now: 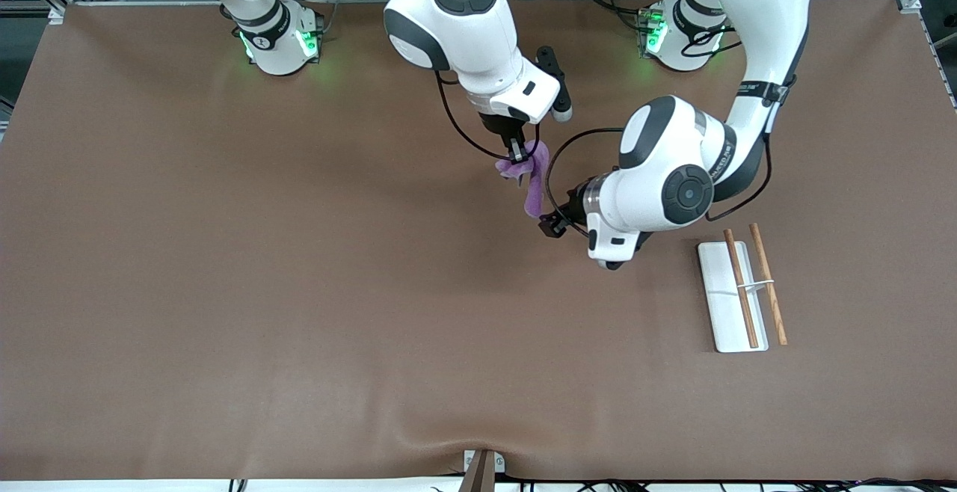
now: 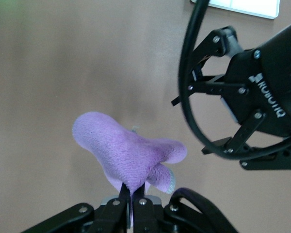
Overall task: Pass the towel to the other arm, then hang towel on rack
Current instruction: 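Bring the left gripper to the hanging towel below the right gripper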
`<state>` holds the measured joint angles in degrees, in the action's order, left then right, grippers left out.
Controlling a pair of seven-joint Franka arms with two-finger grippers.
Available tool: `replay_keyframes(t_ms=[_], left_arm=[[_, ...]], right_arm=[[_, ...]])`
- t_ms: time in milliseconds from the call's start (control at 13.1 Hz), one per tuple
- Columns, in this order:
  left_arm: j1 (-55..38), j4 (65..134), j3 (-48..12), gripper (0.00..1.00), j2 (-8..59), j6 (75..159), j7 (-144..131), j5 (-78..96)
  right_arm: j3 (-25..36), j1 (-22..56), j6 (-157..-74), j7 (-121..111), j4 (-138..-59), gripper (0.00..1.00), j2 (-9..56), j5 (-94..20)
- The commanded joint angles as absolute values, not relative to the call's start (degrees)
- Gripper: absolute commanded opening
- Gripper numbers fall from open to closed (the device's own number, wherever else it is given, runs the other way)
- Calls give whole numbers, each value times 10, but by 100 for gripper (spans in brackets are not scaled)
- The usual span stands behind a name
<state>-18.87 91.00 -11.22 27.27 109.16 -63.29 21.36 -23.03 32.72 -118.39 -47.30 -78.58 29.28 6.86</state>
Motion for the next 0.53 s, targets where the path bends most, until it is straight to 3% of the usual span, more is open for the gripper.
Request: replay_keyframes(t_ms=[0, 76, 229, 458], left_arm=[[-189, 904, -113, 70, 278, 1093, -631, 245], [-190, 904, -114, 66, 279, 1094, -630, 251], [-191, 905, -117, 49, 283, 1093, -614, 274], [-192, 904, -117, 45, 287, 1094, -609, 289]], right_arm=[[-236, 325, -1182, -462, -770, 0, 302, 80], [-236, 325, -1182, -462, -770, 0, 302, 80], [-236, 325, -1182, -462, -770, 0, 302, 80], [-236, 325, -1183, -463, -771, 0, 303, 80]])
